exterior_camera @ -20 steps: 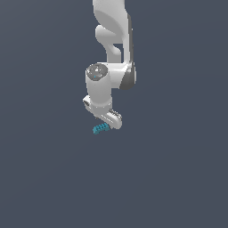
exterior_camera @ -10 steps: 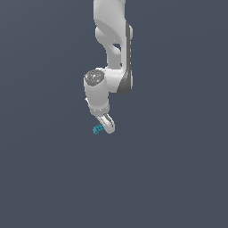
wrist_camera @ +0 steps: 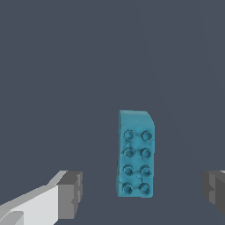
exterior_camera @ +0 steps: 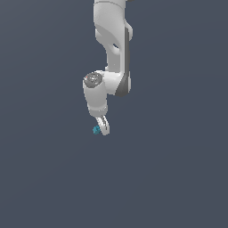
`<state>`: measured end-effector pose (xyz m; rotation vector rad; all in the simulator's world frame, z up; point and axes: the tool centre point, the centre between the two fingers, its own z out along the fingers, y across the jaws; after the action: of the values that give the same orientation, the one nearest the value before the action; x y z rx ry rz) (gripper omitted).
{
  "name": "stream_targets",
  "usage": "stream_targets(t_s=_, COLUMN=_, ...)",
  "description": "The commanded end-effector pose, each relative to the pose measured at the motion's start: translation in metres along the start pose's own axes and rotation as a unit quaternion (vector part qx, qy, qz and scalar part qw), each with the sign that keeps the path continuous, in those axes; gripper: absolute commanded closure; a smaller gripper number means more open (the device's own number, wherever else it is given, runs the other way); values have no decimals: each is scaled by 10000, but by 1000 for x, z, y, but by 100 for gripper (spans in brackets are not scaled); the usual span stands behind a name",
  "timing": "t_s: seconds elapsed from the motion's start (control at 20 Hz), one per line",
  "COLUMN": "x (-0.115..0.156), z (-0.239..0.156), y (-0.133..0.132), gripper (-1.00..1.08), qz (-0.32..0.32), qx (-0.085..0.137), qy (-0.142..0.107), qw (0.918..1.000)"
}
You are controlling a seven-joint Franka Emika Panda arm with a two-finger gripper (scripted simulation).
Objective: Pick up the object and move it to a goal position.
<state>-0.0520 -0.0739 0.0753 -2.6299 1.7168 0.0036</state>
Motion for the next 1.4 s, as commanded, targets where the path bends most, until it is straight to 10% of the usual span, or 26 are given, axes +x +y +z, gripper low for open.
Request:
stream_targets(t_s=0.0, x=1, z=2, y=1, gripper=-92, qz=128, qx=2, qy=8, qw=9999)
stream_targets(t_s=1.15, x=1, z=53, y=3, gripper=-92, qz=194, qx=2, qy=11, qw=9998)
stream_targets(t_s=1.2, x=1, z=53, y=3, gripper=108, qz=194, qx=2, qy=11, qw=9998)
stream_targets(t_s=1.35, x=1, z=53, y=3, gripper=108, qz=194, qx=2, qy=11, qw=9998)
